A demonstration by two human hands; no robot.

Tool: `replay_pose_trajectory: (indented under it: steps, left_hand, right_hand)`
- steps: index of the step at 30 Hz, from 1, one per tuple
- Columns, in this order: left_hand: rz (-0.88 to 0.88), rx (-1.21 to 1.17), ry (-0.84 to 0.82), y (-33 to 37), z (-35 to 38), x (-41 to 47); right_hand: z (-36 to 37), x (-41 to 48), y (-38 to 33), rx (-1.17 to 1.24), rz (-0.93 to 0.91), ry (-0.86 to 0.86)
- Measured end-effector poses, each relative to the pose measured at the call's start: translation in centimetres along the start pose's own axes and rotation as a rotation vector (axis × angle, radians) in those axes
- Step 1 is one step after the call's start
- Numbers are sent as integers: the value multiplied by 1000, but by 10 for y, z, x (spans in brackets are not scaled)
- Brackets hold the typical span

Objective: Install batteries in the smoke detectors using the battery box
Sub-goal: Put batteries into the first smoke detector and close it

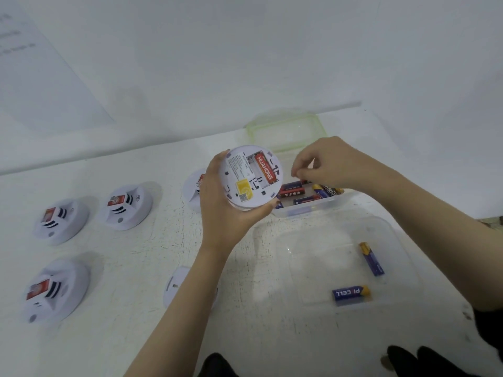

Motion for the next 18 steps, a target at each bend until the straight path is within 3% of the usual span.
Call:
replay_pose_trajectory:
  steps: [3,8,15,18]
  left_hand:
    - [6,-7,-8,0,2,-1]
    - [21,-12,-19,-2,2,0]
    - [15,17,-12,-6,-2,-2]
    - [2,15,-1,-5,-4,-3]
  right_hand:
    - [13,2,0,-221,33,-145]
    - [28,12,-9,-419,6,-156]
    - [41,17,-12,-389,-18,-176]
    - [32,13,-8,-90,-15,-156]
Point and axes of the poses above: each hand's wrist, its own x-axis towards the middle knuckle, its own z-axis out of the palm, y = z × x, the point moved 7 cm from there along x, towards the middle knuckle, and after that the axes turned 6 degrees about -x, right-handed, at the moved point
